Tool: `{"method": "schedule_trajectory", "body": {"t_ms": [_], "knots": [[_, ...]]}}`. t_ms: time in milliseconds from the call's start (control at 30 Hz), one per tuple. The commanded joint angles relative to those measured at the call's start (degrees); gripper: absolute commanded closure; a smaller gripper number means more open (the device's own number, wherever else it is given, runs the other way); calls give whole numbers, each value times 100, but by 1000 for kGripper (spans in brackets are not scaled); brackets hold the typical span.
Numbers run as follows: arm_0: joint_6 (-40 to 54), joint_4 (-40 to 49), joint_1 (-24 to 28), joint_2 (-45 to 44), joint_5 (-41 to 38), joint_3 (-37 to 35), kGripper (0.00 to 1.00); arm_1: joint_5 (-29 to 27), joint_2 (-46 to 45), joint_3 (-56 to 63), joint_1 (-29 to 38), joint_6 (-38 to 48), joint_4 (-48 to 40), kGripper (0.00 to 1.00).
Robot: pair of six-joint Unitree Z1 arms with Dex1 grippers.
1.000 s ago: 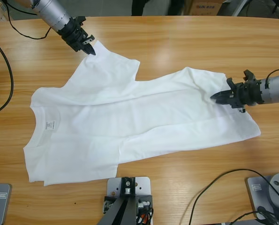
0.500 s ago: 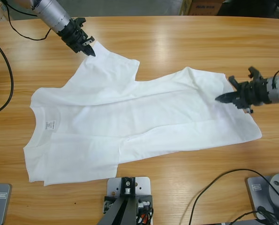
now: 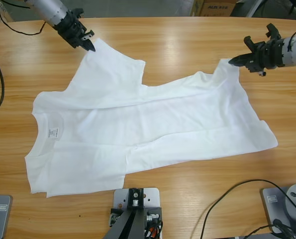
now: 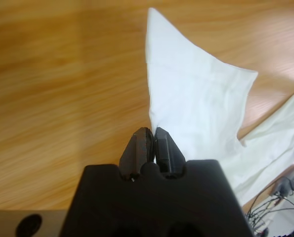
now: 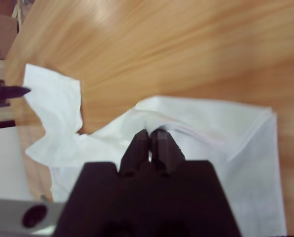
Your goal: Fold clothes
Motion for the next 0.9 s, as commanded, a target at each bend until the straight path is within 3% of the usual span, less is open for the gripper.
{"method": "schedule_trajectory", "body": {"t_ms": [33, 333, 900], "knots": [[-97, -135, 121, -132, 310, 261, 1000, 333, 755, -94, -399, -106, -819, 1000], [-62, -158, 390, -385, 500, 596, 1000, 1150, 1324, -337, -522, -92, -1762, 1000], [-366, -1194, 544, -933, 1046, 1746, 1000, 1338, 2042, -894, -733, -52, -1997, 1000]]}}
